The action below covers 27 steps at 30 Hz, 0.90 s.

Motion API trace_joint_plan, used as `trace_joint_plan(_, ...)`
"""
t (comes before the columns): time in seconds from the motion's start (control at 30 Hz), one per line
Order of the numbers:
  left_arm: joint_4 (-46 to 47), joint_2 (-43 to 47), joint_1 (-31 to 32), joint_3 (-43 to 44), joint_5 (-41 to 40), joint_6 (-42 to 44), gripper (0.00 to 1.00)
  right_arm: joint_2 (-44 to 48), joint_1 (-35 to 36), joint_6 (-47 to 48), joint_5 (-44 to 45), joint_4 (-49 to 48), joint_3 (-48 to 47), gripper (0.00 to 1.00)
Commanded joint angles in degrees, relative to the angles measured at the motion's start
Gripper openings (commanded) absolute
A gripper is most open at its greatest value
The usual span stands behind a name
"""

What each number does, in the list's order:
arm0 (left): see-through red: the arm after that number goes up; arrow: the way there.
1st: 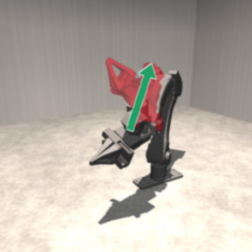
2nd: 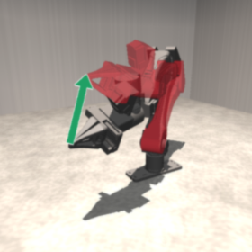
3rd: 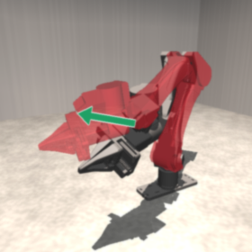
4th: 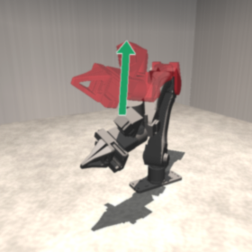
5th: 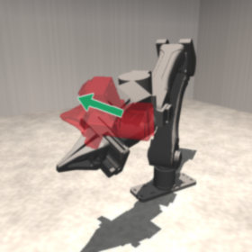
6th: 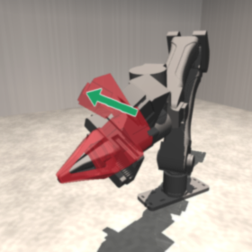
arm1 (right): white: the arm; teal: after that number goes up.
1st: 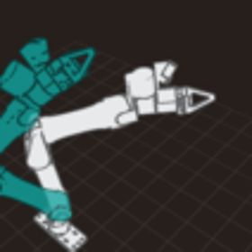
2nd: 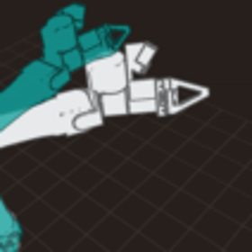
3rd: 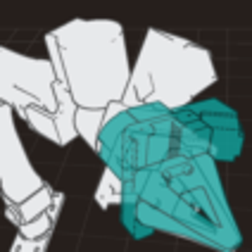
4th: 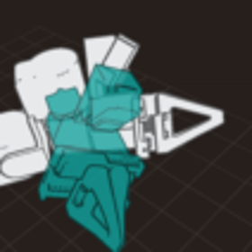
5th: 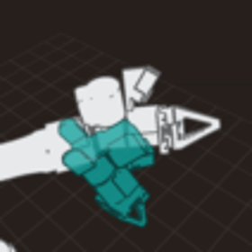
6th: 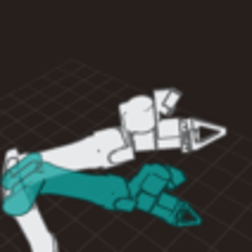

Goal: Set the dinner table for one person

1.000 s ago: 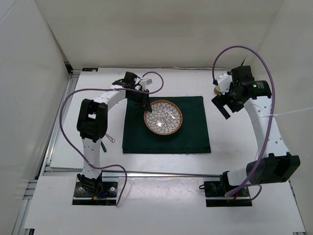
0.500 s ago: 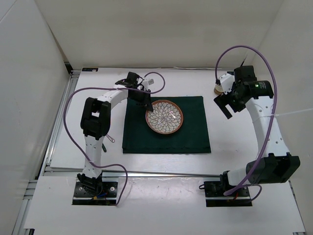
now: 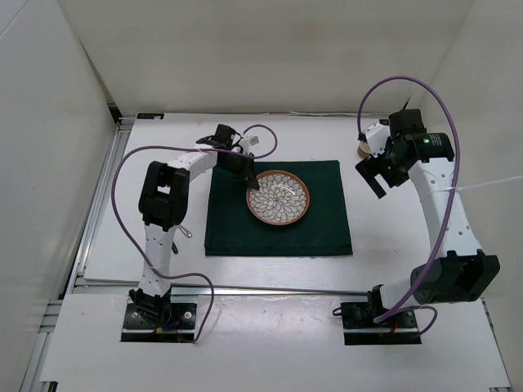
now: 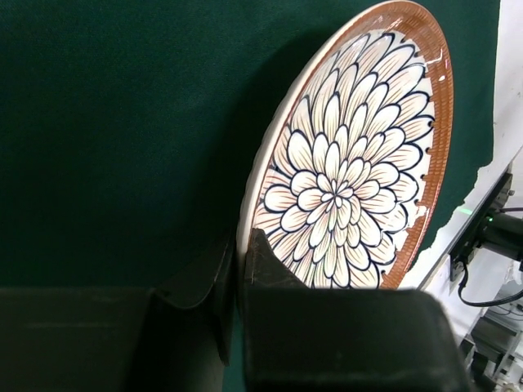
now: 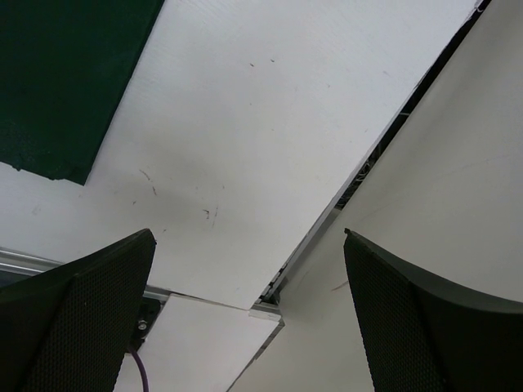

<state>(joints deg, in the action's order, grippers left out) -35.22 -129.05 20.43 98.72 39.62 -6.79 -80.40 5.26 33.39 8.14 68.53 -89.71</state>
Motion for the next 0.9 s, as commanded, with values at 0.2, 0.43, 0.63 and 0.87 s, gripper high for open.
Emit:
trace_joint_plan(0.2, 0.9, 3.4, -2.6, 0.3, -0.4, 0.1, 0.50, 0.7, -0.2, 0.2, -2.3, 0.6, -0.3, 1.00)
trace_joint_plan(0.43, 0.9, 8.8, -5.7, 0.3, 0.4, 0.6, 1.00, -1.2, -0.7, 0.2, -4.3, 0.1, -0.8, 1.00)
trace_joint_plan(0.63, -10.5, 17.9, -5.7, 4.3, -11.5, 10.8, 1.00, -8.9, -0.7, 1.6, -4.1, -6.6, -1.4, 0.95)
trace_joint_plan(0.87, -14.0, 34.3, -10.6, -6.8, -30.7, 23.4, 1.00, -12.9, -1.9, 15.6, -7.4, -34.3, 7.0, 0.89)
